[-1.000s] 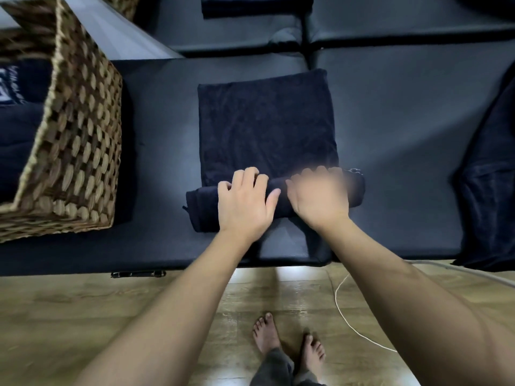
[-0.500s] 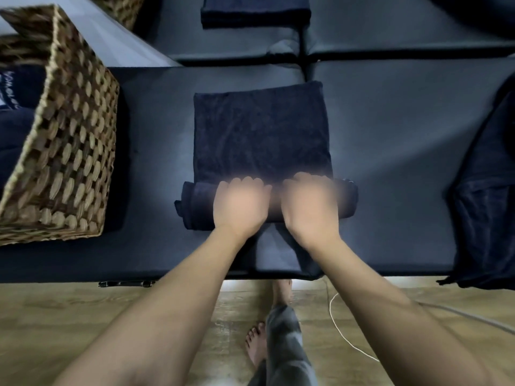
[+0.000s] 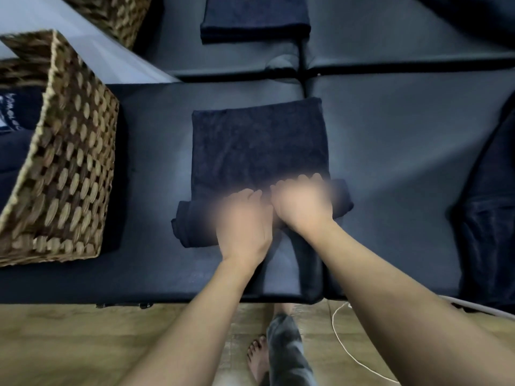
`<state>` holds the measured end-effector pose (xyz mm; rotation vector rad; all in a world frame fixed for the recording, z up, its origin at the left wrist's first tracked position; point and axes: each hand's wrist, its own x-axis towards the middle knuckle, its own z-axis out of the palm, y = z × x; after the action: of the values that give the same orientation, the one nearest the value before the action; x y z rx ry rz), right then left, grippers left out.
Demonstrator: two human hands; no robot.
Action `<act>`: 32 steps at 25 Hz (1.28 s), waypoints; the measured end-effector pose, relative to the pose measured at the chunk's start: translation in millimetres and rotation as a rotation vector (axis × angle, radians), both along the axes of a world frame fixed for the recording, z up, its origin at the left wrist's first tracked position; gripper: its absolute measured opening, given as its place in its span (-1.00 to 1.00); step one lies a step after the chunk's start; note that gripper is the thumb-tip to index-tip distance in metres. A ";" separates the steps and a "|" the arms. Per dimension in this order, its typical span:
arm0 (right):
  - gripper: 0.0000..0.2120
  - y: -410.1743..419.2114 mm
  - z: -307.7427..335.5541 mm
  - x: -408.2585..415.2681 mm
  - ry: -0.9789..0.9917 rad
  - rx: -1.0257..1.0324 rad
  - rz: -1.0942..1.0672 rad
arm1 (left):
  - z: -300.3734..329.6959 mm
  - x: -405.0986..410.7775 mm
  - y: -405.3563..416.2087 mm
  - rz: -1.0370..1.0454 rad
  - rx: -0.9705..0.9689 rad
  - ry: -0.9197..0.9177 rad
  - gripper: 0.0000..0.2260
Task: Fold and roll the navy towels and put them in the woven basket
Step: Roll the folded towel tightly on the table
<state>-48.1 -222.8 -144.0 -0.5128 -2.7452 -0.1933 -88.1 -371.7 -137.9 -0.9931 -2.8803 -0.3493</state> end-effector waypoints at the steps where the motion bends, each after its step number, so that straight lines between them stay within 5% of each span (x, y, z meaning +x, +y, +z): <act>1: -0.53 2.5 2.5 -5.1 -0.044 -0.036 -0.008 | -1.2 -1.4 1.9 -0.024 -0.021 0.028 -0.61; 10: -0.66 -27.9 1.4 19.9 -0.006 -0.140 -0.123 | 22.4 -70.9 46.2 -0.181 -0.300 -0.120 -0.58; 15: -0.71 -2.1 1.2 -7.5 0.029 -0.092 -0.071 | 22.2 -79.8 53.8 -0.086 -0.265 -0.214 -0.54; 23: -0.64 23.9 25.0 -51.7 -0.409 -0.300 -0.077 | -5.0 -44.0 29.9 -0.077 -0.063 0.034 -0.60; 28: -0.85 9.3 11.2 -35.7 -0.036 -0.158 -0.148 | 9.1 -87.6 57.9 -0.106 -0.177 0.018 -0.61; 32: -0.69 1.4 -4.1 -28.4 0.054 -0.115 -0.100 | 12.1 -102.8 70.4 -0.118 -0.265 -0.105 -0.58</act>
<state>-76.5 -221.4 -148.1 -0.6774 -2.6915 -0.0447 -190.9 -301.4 -125.8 -1.2232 -3.0268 -0.0249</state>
